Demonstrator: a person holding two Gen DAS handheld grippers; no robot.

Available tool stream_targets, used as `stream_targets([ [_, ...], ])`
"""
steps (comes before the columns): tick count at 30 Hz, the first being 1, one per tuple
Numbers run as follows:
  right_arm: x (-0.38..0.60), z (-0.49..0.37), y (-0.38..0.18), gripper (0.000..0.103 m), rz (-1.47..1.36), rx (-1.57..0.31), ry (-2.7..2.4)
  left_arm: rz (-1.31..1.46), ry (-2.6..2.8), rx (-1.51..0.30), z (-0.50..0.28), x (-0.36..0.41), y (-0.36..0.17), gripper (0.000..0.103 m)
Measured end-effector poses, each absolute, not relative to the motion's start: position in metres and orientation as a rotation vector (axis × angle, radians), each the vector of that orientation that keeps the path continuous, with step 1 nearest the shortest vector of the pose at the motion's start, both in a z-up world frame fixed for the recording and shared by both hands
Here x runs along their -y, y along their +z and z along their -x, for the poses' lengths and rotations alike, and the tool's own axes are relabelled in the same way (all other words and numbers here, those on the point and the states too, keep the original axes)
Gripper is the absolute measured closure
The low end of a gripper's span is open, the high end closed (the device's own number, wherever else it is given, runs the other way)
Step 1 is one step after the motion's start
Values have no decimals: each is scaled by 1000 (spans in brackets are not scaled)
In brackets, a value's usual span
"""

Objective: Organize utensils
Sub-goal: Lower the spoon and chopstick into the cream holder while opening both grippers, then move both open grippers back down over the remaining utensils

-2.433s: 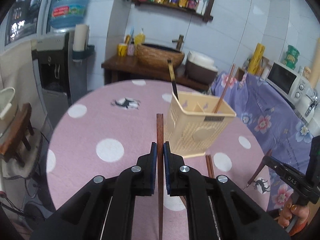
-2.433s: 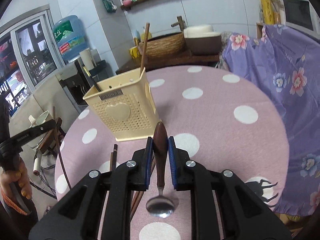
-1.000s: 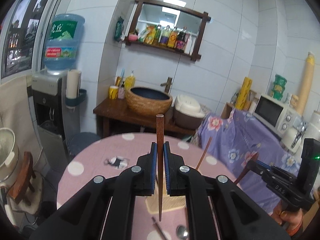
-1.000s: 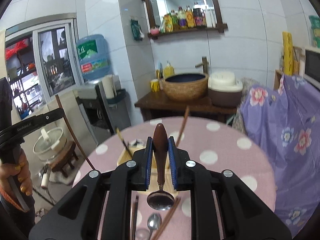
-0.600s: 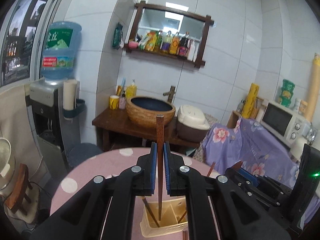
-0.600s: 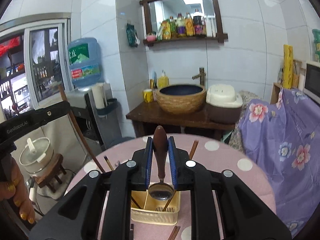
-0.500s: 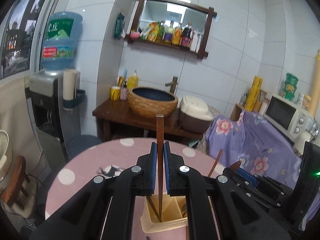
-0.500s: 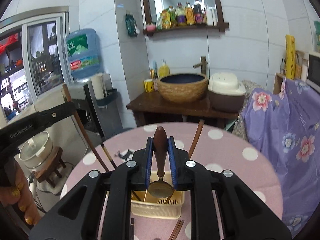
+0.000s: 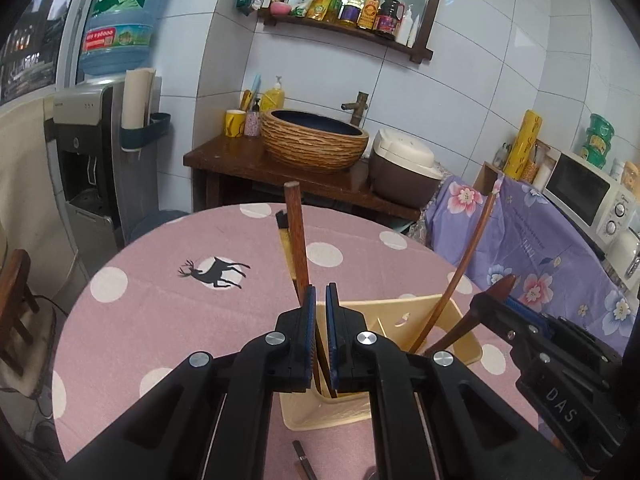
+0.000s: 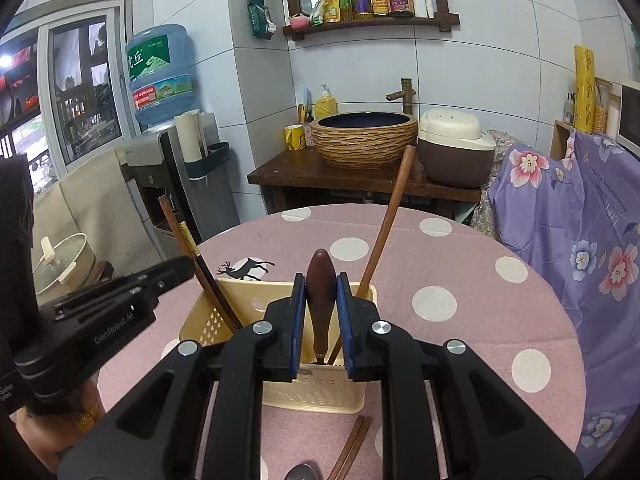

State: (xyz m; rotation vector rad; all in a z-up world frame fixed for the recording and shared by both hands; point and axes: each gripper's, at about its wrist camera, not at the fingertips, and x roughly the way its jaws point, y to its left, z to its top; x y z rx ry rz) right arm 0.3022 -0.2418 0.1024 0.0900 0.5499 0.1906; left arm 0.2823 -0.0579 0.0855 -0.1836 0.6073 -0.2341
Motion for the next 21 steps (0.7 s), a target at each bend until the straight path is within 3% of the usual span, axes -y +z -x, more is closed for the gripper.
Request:
stream_targets([
  [2,246,-301,102,81,-115,-541,196,184,-241,-599,-277,57,86,96],
  [3,248,-300,102,71,-122,-539,194,176,-246,-591,-271,56,87,93],
  [4,250,-298,102,58,-126,-533,191,167,-250,-583,-267,56,88,83],
  [5,251,-294,103,54,-129,-522,188,159,-251,-572,-260,55,89,74],
  [6,252,-289,104,52,-129,-510,183,155,-247,-555,-251,53,89,57],
  [7,253,-283,105,52,-125,-499,175,154,-243,-541,-244,51,89,49],
  [16,252,-218,78,28,-7,-478,107,114,-190,-602,-190,25,45,34],
  [21,256,-195,34,24,27,-568,76,144,-148,-712,-169,7,-2,34],
])
